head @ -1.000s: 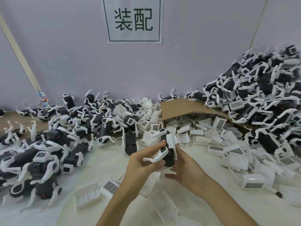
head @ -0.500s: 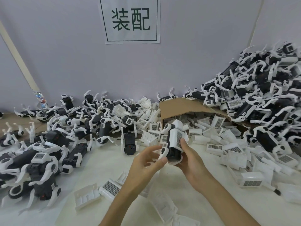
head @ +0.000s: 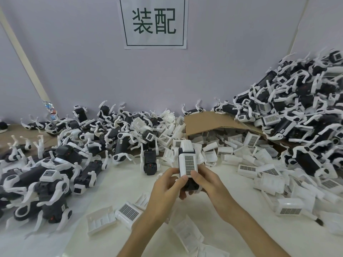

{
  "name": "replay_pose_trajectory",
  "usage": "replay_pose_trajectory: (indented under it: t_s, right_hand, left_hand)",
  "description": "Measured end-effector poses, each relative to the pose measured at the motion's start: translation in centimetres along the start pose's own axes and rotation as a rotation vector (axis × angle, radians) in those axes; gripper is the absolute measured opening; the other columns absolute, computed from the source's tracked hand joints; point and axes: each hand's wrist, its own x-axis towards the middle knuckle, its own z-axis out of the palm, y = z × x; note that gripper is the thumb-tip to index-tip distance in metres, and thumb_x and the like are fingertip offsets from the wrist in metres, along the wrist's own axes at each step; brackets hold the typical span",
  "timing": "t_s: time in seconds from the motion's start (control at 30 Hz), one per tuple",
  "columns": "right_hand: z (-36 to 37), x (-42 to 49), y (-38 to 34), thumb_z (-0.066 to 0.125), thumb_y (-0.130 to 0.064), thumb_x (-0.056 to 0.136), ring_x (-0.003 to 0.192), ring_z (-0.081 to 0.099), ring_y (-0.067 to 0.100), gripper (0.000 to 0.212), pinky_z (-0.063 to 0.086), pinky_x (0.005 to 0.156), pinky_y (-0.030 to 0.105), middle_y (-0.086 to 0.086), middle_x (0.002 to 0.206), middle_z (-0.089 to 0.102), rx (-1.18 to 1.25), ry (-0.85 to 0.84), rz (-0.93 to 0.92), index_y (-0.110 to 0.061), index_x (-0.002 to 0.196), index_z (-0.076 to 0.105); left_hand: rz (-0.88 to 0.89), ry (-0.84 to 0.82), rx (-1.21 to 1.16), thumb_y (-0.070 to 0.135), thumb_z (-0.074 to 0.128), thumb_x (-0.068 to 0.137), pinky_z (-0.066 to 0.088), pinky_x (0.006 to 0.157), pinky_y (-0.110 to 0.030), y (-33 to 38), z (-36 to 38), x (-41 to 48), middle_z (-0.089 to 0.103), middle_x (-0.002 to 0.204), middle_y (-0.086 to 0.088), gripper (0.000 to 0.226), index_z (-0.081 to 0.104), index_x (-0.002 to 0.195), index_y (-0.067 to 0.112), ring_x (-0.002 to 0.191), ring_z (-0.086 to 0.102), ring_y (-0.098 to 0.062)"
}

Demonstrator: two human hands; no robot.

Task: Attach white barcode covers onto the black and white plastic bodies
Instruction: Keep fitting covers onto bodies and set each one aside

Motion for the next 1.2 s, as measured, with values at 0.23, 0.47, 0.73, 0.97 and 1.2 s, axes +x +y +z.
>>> replay_pose_trajectory:
  t_s: [0.23, 0.47, 0.73, 0.97, 1.2]
  right_hand:
    - [0.5, 0.0, 0.5, 0.054, -0.036, 0.092, 0.076, 0.064, 0.013, 0.037, 0.049, 0.062, 0.025, 0.003, 0.097, 0.073, -0.058, -0.002, -0.038, -0.01, 0.117, 0.063]
    - [0.8, -0.1, 0.9, 0.057, -0.033, 0.09, 0.071, 0.064, 0.01, 0.037, 0.048, 0.059, 0.023, -0.001, 0.095, 0.073, -0.053, 0.025, -0.106, -0.007, 0.116, 0.061]
    - [0.5, -0.3, 0.5, 0.055, -0.032, 0.09, 0.075, 0.065, 0.008, 0.036, 0.05, 0.063, 0.025, -0.004, 0.098, 0.073, -0.076, -0.006, -0.076, -0.01, 0.118, 0.059]
    - [1.0, -0.5, 0.2, 0.05, -0.05, 0.092, 0.102, 0.07, 0.018, 0.051, 0.054, 0.078, 0.024, 0.006, 0.114, 0.073, 0.132, 0.003, 0.046, -0.017, 0.129, 0.062]
    - [0.8, -0.3, 0.3, 0.06, -0.056, 0.08, 0.085, 0.069, 0.026, 0.063, 0.054, 0.062, 0.029, 0.019, 0.101, 0.072, 0.322, 0.044, 0.126, -0.002, 0.112, 0.071]
  left_hand:
    - [-0.017, 0.007, -0.003, 0.035, 0.058, 0.087, 0.047, 0.062, -0.031, 0.1, -0.2, 0.0, 0.071, 0.08, -0.022, 0.032, 0.064, 0.109, 0.012, 0.056, 0.055, -0.022]
    - [0.028, 0.015, 0.034, 0.032, 0.055, 0.087, 0.047, 0.06, -0.032, -0.1, -0.2, 0.0, 0.073, 0.079, -0.01, 0.029, 0.062, 0.112, 0.018, 0.057, 0.054, -0.019]
    - [0.052, -0.041, 0.107, 0.056, 0.056, 0.087, 0.049, 0.055, -0.028, 0.0, -0.2, -0.2, 0.075, 0.091, 0.004, 0.037, 0.061, 0.113, 0.031, 0.059, 0.06, -0.013]
    - [0.165, -0.059, 0.405, 0.058, 0.054, 0.089, 0.053, 0.072, -0.041, -0.2, -0.5, -0.7, 0.075, 0.089, 0.011, 0.039, 0.057, 0.121, 0.035, 0.074, 0.068, -0.01]
    - [0.269, 0.055, 0.556, 0.061, 0.052, 0.083, 0.045, 0.091, -0.034, -0.1, 0.4, -0.8, 0.075, 0.073, 0.01, 0.044, 0.053, 0.117, 0.033, 0.072, 0.064, -0.012]
